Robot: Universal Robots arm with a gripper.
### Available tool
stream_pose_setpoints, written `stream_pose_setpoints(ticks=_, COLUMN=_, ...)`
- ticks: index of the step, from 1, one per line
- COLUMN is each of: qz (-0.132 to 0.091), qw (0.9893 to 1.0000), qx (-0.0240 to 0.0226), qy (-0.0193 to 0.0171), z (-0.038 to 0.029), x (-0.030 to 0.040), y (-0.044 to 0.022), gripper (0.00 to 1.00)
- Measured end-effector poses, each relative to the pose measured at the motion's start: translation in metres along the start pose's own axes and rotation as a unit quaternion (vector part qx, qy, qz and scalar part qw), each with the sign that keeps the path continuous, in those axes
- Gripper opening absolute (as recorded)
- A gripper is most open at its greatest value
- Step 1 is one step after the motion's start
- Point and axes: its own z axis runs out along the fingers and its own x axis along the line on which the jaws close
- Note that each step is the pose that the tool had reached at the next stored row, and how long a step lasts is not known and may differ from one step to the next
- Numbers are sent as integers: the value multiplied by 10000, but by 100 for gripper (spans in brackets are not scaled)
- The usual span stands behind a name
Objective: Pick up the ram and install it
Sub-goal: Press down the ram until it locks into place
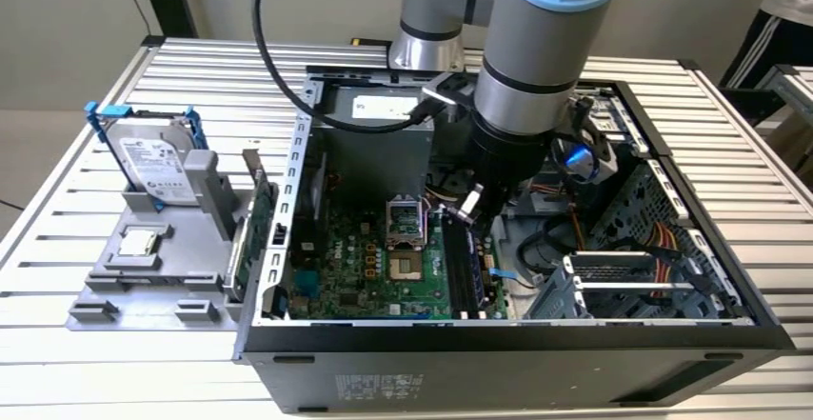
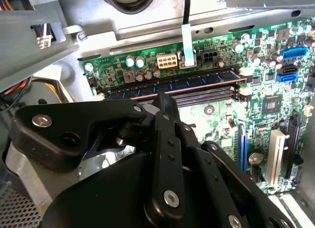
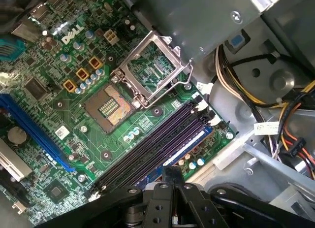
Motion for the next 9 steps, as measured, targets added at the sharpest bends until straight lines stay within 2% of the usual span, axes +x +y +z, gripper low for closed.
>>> stream_pose_setpoints(ticks=5, qz=-265, qw=9996, qx=-11, qy=-1, z=0, x=-1, y=-1, gripper=0)
stream_pose_setpoints(ticks=9, qz=-515, qw=9987, qx=-17, qy=-5, z=0, x=-1, y=-1, gripper=0)
